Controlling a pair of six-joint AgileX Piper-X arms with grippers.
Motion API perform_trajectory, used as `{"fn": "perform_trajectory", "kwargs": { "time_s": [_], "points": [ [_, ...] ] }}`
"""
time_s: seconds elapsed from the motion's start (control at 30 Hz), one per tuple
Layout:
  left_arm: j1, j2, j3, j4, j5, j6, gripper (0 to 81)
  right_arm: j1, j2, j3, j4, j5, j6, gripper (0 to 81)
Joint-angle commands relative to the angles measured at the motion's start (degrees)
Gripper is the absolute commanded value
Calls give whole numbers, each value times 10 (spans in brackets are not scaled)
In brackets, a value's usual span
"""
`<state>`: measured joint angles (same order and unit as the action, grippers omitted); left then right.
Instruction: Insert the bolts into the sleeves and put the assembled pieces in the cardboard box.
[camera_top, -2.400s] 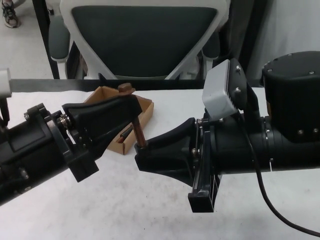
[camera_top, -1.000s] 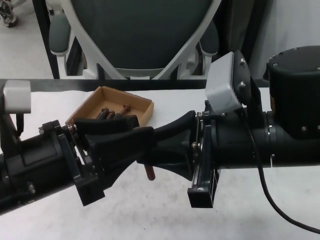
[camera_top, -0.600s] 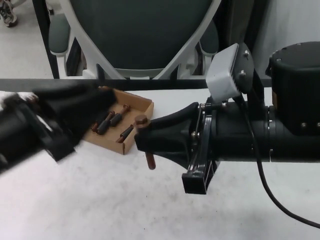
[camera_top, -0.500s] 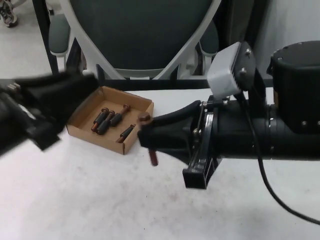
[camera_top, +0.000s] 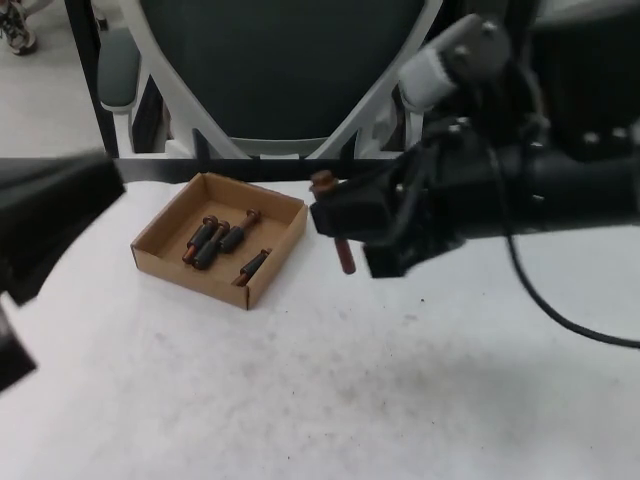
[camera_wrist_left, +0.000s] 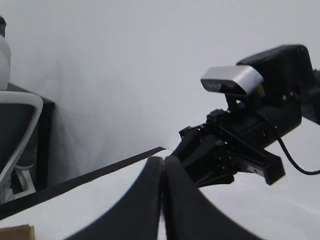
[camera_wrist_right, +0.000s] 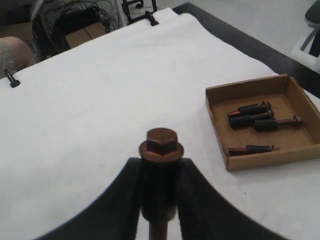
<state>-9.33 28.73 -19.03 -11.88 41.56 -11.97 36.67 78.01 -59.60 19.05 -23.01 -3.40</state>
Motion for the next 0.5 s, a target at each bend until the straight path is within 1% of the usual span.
{"fn": "perform_trajectory", "kwargs": {
  "time_s": [0.0,0.07,0.2,0.37,0.47],
  "points": [
    [1,-32,-6,58,-41,37,8,-3,24,-24,13,-4,0,2],
    [1,-64,-6,109,-75,59,8,-3,53,-49,33,-4,0,2],
    [1,-129,-6,194,-138,64,8,-3,119,-111,71,-4,2,2],
    [1,-177,-6,292,-151,37,8,-3,202,-206,87,-4,65,2],
    [1,-189,-6,354,-175,28,8,-3,256,-265,87,-4,102,2]
  ]
}}
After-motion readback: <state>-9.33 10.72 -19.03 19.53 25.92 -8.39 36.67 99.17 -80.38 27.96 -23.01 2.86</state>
